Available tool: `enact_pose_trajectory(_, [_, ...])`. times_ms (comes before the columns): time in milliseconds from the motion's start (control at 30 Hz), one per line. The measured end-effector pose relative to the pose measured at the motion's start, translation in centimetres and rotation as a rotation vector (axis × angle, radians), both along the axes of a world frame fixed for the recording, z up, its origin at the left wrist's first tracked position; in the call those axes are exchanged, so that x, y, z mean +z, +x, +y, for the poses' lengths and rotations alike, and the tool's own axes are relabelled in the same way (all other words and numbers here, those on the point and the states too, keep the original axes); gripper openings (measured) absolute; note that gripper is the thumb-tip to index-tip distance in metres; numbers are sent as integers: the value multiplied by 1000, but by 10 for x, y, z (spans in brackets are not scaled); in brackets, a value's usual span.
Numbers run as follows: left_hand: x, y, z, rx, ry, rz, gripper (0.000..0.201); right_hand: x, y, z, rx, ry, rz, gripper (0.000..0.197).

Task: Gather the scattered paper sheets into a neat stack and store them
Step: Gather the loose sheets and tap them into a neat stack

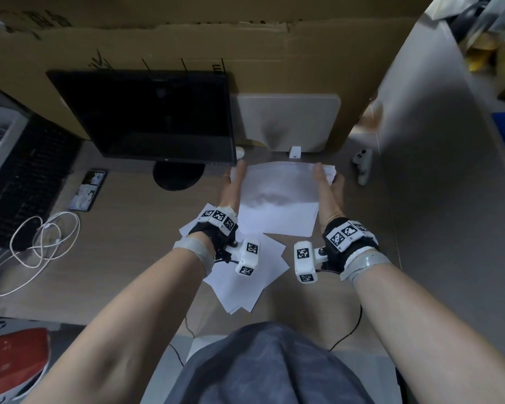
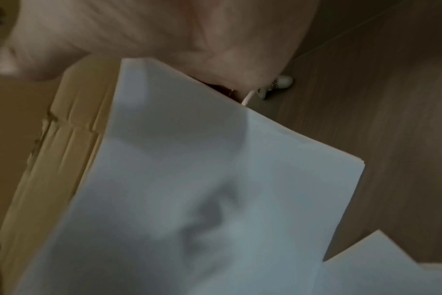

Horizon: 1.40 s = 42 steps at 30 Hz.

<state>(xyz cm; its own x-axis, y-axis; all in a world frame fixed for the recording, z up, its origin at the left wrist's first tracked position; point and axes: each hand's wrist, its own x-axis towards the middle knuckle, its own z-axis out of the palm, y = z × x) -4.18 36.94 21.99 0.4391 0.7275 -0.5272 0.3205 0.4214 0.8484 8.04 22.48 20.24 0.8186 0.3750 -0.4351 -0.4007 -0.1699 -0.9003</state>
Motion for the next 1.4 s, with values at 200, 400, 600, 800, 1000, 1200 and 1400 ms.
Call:
enact_pose_trajectory(200, [-25,-11,9,-198,173,-2,85,-21,3,7,136,-191,-177,101])
enact_pose_trajectory(400, [-59,5,36,-311,255,145,70,-47,27,13,10,-324,-93,17])
enact_pose_trajectory(600, [-79,14,53,-239,240,111,31,-49,32,34,40,-332,-5,21])
enact_pose_trajectory(800, [-68,1,76,-160,102,2,44,-27,33,60,191,-258,-77,21])
enact_pose_trajectory(1000, [-42,-43,81,39,-5,28,45,-32,-10,51,498,-278,-24,26])
enact_pose_trajectory(1200, [-45,-117,55,159,-120,87,40,-20,-55,65,692,-344,-87,23])
enact_pose_trajectory(1400, [-117,-189,-2,224,-375,319,32,-85,-108,77,942,-586,-22,53])
